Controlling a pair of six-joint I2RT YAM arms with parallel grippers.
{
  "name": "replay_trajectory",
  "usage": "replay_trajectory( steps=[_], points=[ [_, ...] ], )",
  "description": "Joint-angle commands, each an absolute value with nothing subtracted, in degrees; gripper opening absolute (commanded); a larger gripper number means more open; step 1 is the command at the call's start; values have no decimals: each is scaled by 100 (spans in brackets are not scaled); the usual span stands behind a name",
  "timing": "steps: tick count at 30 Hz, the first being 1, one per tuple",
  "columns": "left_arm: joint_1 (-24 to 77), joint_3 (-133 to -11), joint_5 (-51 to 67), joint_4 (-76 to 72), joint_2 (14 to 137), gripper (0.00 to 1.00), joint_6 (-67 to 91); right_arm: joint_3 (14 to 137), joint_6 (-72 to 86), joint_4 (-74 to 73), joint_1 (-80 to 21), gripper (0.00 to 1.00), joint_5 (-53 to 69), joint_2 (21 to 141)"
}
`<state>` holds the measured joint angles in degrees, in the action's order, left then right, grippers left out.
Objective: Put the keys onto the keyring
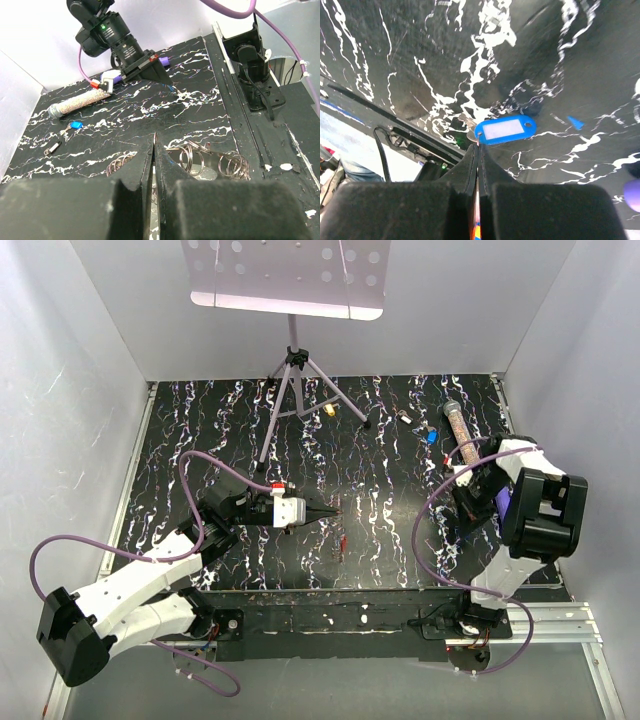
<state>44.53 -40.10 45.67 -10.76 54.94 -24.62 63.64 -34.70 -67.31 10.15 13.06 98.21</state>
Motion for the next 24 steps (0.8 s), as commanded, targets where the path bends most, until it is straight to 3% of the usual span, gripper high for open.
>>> replay_trajectory(
  steps=[1,24],
  points=[
    [4474,-4069,4588,-1213,5370,0,-2513,6899,-3375,-6671,976,1,1441,10142],
    [4474,-4061,4553,-1160,5432,0,-2566,7594,-3103,-5687,510,1,1424,10951]
  ],
)
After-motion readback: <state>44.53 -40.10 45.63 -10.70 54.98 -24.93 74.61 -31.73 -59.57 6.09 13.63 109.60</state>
